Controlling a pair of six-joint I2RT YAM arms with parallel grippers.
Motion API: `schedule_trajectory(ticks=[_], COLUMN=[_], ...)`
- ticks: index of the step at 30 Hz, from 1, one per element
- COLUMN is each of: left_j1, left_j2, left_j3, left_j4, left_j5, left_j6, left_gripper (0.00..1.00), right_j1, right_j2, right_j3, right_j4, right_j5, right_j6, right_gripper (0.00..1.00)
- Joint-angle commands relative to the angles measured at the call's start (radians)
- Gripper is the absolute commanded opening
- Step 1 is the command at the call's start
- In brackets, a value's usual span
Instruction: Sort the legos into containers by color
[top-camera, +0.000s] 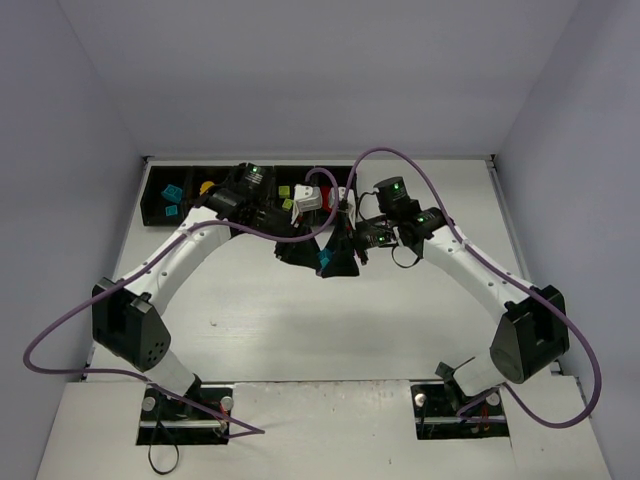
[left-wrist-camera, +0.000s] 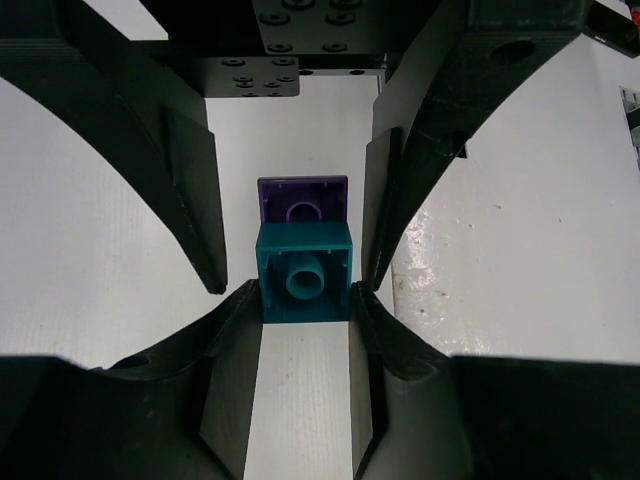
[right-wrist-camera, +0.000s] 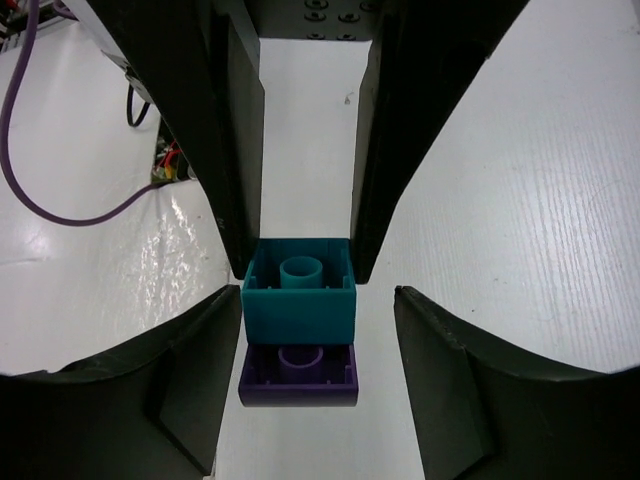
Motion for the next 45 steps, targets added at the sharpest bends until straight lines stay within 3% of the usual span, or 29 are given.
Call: schedule_trajectory(ticks=[1, 7, 10, 13, 16, 29, 33, 35, 39, 40, 45], left_j1=[0.003, 0.003, 0.004, 0.004, 0.006, 0.174, 0.297, 0.389, 0.503, 0.567, 0.673], left_j2=[-0.031, -0.032, -0.032, -0.032, -0.035, -0.08, -0.112, -0.127, -0.077, -0.059, 0.099], left_j3=[0.035, 0.034, 0.032, 0.032, 0.028, -0.014, -0.076, -0.135, -0.123, -0.112, 0.004], left_j4=[0.022, 0.023, 0.025, 0.023, 0.029, 0.114, 0.284, 0.448, 0.502, 0.516, 0.534], left_j5=[0.052, 0.051, 0.049, 0.051, 0.044, 0.022, -0.216, -0.56, -0.961, -0.994, -1.081], left_j6=[0.03, 0.028, 0.03, 0.03, 0.031, -0.032, -0.261, -0.419, -0.542, -0.57, -0.59], left_gripper=[0.0, 0.0, 0.0, 0.0, 0.0, 0.0, 0.0, 0.0, 0.0, 0.0, 0.0], right_j1=[-0.012, -0.02, -0.02, -0.02, -0.022, -0.051, -0.051, -0.051, -0.049, -0.049, -0.049], right_j2=[-0.051, -0.057, -0.053, -0.048, -0.045, -0.072, -0.08, -0.086, -0.091, -0.098, -0.115], right_j3=[-0.009, -0.018, -0.018, -0.016, -0.018, -0.112, -0.101, -0.096, -0.096, -0.099, -0.096], right_j4=[0.041, 0.035, 0.033, 0.032, 0.032, 0.03, 0.032, 0.032, 0.041, 0.045, 0.058], right_j5=[-0.001, 0.01, 0.01, 0.004, 0.009, 0.11, 0.17, 0.19, 0.214, 0.222, 0.245], right_j6=[-0.011, -0.013, -0.016, -0.017, -0.02, 0.033, 0.05, 0.058, 0.082, 0.09, 0.102], right_gripper=[0.6, 0.62, 0.54, 0.34, 0.02, 0.0, 0.0, 0.0, 0.0, 0.0, 0.0])
